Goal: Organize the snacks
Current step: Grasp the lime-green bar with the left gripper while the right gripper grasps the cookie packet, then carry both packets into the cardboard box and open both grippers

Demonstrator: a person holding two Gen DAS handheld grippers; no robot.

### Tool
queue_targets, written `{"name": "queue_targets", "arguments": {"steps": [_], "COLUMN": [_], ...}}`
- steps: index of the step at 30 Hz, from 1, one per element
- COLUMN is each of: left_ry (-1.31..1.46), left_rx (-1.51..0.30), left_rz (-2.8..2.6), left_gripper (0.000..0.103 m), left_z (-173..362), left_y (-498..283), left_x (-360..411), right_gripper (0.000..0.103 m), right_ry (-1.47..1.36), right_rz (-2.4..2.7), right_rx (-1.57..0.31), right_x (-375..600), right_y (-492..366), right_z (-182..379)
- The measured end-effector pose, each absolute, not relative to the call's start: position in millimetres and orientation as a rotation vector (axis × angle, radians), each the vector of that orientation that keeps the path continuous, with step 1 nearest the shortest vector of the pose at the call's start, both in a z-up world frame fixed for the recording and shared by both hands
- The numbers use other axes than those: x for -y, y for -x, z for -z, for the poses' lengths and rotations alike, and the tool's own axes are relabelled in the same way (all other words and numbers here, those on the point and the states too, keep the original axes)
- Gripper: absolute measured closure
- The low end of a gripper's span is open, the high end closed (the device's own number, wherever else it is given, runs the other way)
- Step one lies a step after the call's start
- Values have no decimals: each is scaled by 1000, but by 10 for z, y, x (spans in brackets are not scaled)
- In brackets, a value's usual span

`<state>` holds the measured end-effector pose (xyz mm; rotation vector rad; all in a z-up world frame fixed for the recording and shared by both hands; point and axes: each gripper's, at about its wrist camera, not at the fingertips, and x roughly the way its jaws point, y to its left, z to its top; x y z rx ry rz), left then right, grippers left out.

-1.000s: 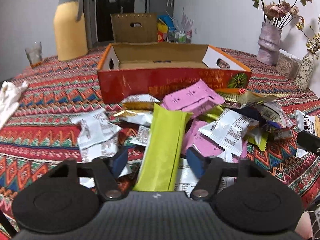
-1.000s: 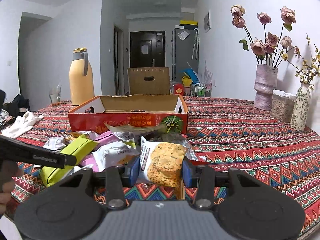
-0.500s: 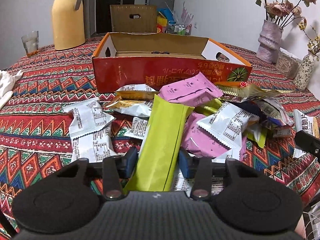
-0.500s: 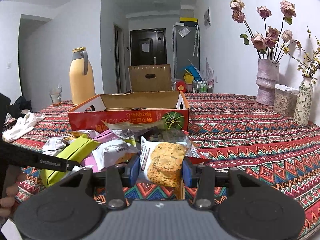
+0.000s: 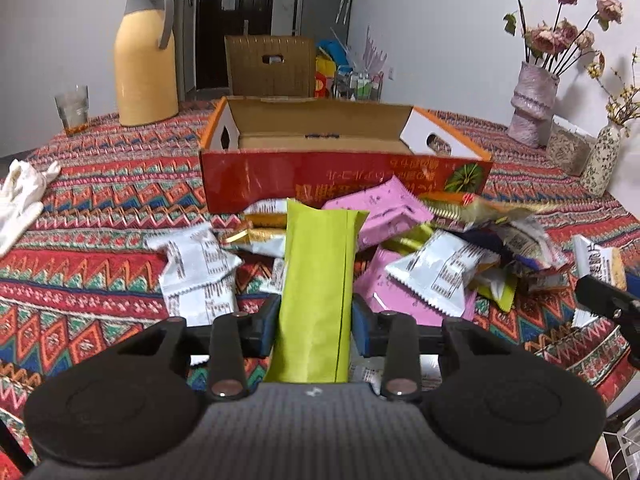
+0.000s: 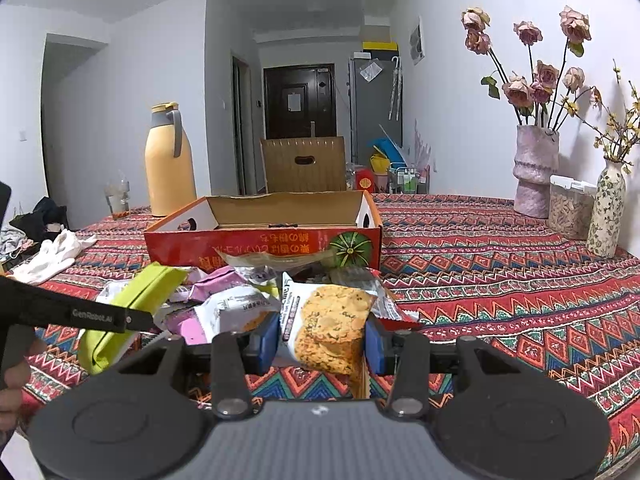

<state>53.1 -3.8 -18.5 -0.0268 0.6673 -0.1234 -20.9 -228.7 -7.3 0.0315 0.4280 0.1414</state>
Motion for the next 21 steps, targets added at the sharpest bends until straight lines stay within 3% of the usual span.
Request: {"name": "queue_targets", "arguments": {"steps": [21], "left_ry": [41], "left_rx": [-497], "left_rz": [78], "left_gripper": [66], "left_z": [-568], "left_y": [-802], "left_x": [79], "right_gripper": [60], "right_ry": [-57], "right_rz": [-205], "right_rx": [-321], "right_x": [2320], "right_y": [-331], "right_z": [-459]}}
